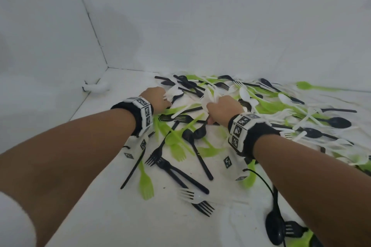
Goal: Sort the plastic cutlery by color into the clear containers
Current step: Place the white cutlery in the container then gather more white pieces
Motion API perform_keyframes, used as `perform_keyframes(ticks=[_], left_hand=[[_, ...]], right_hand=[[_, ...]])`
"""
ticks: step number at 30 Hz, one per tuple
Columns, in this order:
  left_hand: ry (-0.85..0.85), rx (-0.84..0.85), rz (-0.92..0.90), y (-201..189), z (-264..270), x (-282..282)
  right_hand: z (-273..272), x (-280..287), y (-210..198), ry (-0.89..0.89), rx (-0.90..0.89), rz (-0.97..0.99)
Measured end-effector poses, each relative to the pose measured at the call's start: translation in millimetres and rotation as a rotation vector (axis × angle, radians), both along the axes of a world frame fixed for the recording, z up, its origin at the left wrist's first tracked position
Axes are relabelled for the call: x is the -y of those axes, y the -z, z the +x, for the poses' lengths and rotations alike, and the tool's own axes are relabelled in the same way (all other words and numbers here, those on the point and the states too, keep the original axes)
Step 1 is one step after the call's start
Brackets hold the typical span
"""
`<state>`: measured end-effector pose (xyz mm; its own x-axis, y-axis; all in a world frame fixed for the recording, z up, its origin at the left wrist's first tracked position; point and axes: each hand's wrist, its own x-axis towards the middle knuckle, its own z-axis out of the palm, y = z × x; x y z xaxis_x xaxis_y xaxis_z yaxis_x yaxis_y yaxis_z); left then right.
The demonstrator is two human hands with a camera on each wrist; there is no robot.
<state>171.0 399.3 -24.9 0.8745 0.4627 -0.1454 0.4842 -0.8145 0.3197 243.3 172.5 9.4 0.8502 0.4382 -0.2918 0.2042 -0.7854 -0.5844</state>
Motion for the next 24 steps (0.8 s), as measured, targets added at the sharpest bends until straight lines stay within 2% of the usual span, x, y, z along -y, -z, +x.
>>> perform_keyframes(ticks=[4, 8, 13, 18, 24], left_hand=[[0.015, 0.030, -0.031, 0, 4, 1], [0.022, 0.063, -0.134, -11, -2, 6], [-0.105, 0.257, -0.365, -29, -18, 17], [-0.180, 0.368, -0.724, -42, -39, 19], [-0.230, 0.508, -0.922, -44, -65, 5]], right_hand=[[6, 1, 3, 0.060, 0.069, 0.041], [3, -6, 6, 0.094, 0.075, 0.102], [-6, -20, 11, 0.040, 0.092, 0.077], [-11, -29, 14, 0.046, 0.118, 0.097], [-9, -38, 17, 0.098, 0.113, 0.159]])
